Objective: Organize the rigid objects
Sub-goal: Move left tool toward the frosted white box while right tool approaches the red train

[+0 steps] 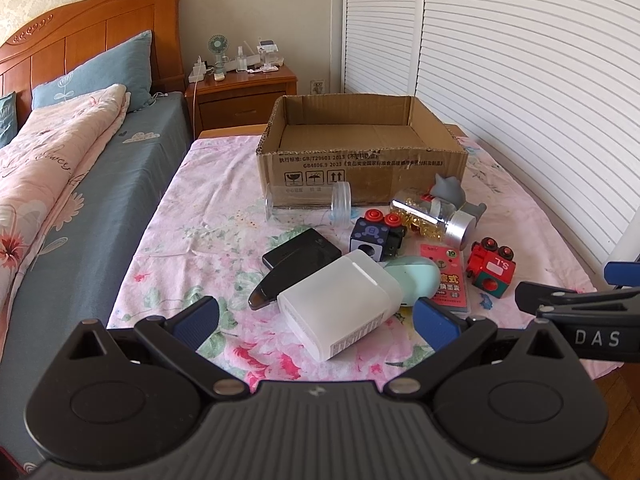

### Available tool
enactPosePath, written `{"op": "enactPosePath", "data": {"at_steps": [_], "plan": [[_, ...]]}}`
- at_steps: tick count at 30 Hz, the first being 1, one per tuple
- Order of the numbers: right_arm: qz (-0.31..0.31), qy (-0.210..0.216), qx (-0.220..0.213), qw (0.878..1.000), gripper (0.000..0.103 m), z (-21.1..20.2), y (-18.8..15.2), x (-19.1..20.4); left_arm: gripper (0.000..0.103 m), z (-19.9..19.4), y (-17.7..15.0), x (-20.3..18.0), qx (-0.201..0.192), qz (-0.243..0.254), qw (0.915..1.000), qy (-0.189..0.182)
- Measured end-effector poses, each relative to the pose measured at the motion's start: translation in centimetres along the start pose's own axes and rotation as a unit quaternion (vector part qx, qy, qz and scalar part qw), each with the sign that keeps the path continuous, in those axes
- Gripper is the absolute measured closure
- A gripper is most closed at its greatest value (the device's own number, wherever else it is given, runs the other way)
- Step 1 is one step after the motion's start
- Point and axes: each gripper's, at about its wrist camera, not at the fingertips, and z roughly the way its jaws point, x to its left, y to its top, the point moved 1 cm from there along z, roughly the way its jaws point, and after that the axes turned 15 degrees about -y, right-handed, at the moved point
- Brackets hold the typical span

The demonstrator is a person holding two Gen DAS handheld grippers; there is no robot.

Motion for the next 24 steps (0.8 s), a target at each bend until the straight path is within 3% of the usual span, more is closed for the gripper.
{"op": "enactPosePath", "data": {"at_steps": [7,16,24], "plan": [[-0.006,0.009,-0.013,1.000,0.000,0.7,0.2,-0.1,0.001,0.6,0.6,0.2,-0.003,0.002,0.9998,-0.018],[-0.011,0.025,-0.017,0.999,0.000,2.4,0.2,-0.4,0.001,4.0,3.0,0.6,-0.003,0.033,0.9994,-0.009],[-0.012,0.028,-0.004,1.000,0.000,4.3,-0.1,-0.7,0.001,9.5,3.6,1.0,0.039,0.027,0.9989,-0.002]]}}
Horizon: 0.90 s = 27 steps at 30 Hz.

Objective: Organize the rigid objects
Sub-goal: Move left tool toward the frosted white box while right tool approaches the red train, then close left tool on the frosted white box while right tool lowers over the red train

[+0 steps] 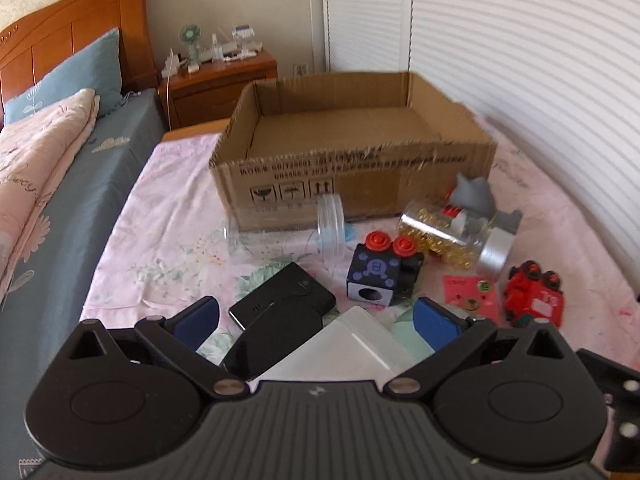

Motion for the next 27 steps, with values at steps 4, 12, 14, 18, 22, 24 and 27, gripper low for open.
{"op": "enactPosePath", "data": {"at_steps": [4,12,14,18,22,24,27], "plan": [[-0.008,0.012,0.004,1.000,0.000,1.0,-0.1,0.0,0.001,0.6,-0.5,0.3,0.014,0.001,0.9999,0.001],[-0.062,0.036,-0.004,0.997,0.000,3.0,-1.1,0.3,0.001,-0.7,-1.9,0.6,0.026,0.025,0.9993,-0.008],[-0.074,0.040,-0.004,0.996,0.000,3.7,-1.5,0.2,0.001,-1.4,-2.4,0.7,0.030,0.032,0.9990,-0.011],[-0.089,0.055,0.003,0.995,0.000,5.1,-2.0,-0.1,0.001,-2.6,-3.5,1.2,0.035,0.044,0.9983,-0.014],[-0.111,0.069,0.013,0.991,0.000,6.2,-2.3,0.1,0.001,-3.6,-4.5,1.7,0.036,0.043,0.9982,-0.021],[-0.115,0.088,0.012,0.989,0.000,6.5,-2.3,0.0,0.001,-4.0,-4.9,2.1,0.035,0.033,0.9984,-0.032],[-0.117,0.107,-0.001,0.987,0.000,7.0,-2.3,-0.2,0.001,-4.2,-5.6,2.3,0.027,0.019,0.9985,-0.044]]}}
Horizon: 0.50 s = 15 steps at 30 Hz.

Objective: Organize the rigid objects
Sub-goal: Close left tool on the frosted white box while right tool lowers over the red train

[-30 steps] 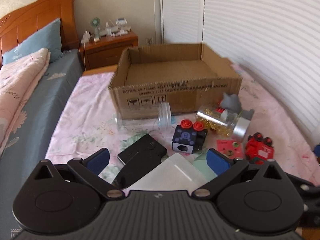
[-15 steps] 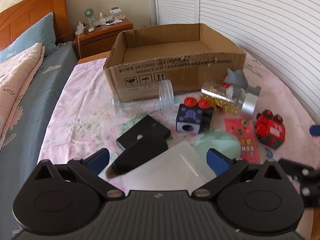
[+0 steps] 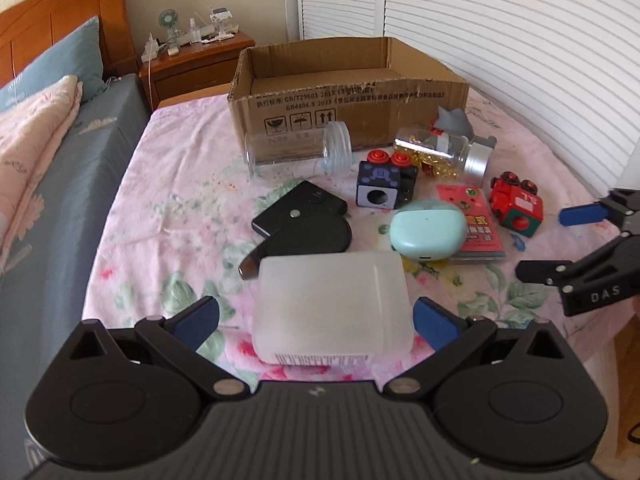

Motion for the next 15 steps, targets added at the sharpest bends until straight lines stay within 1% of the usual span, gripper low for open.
{"op": "enactPosePath", "data": {"at_steps": [4,7,10,12,15], "plan": [[-0.007,0.009,-0.021,1.000,0.000,0.2,-0.2,-0.3,0.001,0.6,-0.4,-0.2,-0.001,-0.001,1.0000,-0.005],[-0.013,0.014,-0.022,1.000,0.000,0.3,-0.1,-0.4,0.001,1.4,-0.7,-0.4,0.006,0.000,0.9999,-0.016],[-0.018,0.020,-0.026,0.999,0.000,0.6,0.1,-0.5,0.001,2.3,-0.8,-0.5,0.010,0.000,0.9998,-0.017],[-0.029,0.031,-0.031,0.999,0.000,0.7,0.2,-0.6,0.001,2.7,-0.8,-0.5,0.016,0.002,0.9997,-0.017],[-0.058,0.061,-0.043,0.995,0.000,1.3,0.7,-0.9,0.001,3.3,-0.9,-0.4,0.025,0.000,0.9995,-0.019]]}}
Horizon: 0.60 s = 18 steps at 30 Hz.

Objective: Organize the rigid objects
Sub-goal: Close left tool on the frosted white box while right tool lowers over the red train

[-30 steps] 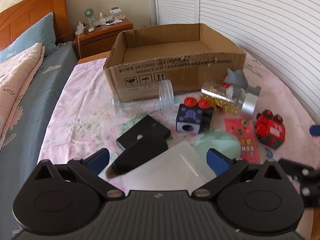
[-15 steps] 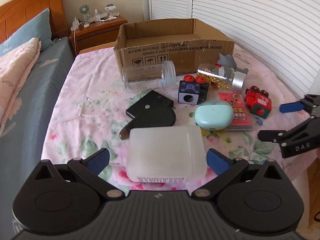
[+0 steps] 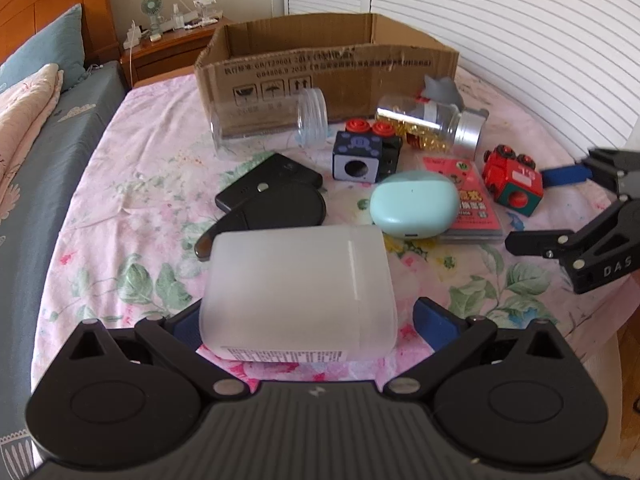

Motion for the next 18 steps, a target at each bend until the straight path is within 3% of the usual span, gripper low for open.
{"op": "enactPosePath", "data": {"at_steps": [8,18], "plan": [[-0.073,0.074,-0.020,0.994,0.000,1.5,1.4,-0.8,0.001,0.3,-0.3,0.5,-0.005,-0.011,0.9999,-0.006],[-0.114,0.099,-0.006,0.989,0.000,0.3,1.3,1.1,0.000,0.1,-0.7,0.7,-0.023,0.000,0.9997,-0.010]]}}
